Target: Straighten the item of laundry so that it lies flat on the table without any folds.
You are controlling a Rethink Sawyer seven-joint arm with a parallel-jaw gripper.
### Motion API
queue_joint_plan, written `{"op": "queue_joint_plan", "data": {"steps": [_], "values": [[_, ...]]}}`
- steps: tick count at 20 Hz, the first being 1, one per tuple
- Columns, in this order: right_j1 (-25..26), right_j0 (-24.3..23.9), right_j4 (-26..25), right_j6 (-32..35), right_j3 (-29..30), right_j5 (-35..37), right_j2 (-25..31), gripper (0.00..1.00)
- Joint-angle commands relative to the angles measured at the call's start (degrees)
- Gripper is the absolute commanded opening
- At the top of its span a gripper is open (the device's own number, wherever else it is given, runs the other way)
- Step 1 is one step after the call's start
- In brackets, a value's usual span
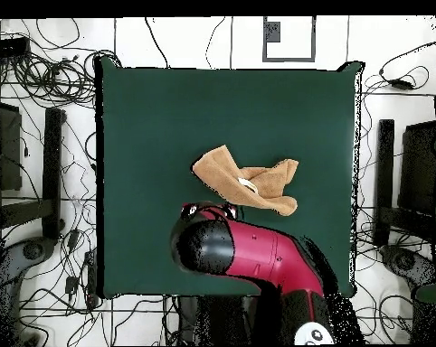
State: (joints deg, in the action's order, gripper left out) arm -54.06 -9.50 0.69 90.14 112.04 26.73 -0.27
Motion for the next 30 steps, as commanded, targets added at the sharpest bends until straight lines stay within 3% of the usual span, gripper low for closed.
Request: {"op": "queue_joint_plan", "data": {"steps": [1,13,23,30], "values": [[4.30,0.39,-0.79,5.42,-7.49,3.43,3.67,1.00],[8.79,-2.30,-0.53,2.70,-13.88,5.94,5.46,1.00],[9.49,-3.62,-1.67,0.53,-16.50,6.51,6.52,1.00],[10.18,-1.86,-1.54,2.04,-23.92,17.03,4.71,1.00]]}}
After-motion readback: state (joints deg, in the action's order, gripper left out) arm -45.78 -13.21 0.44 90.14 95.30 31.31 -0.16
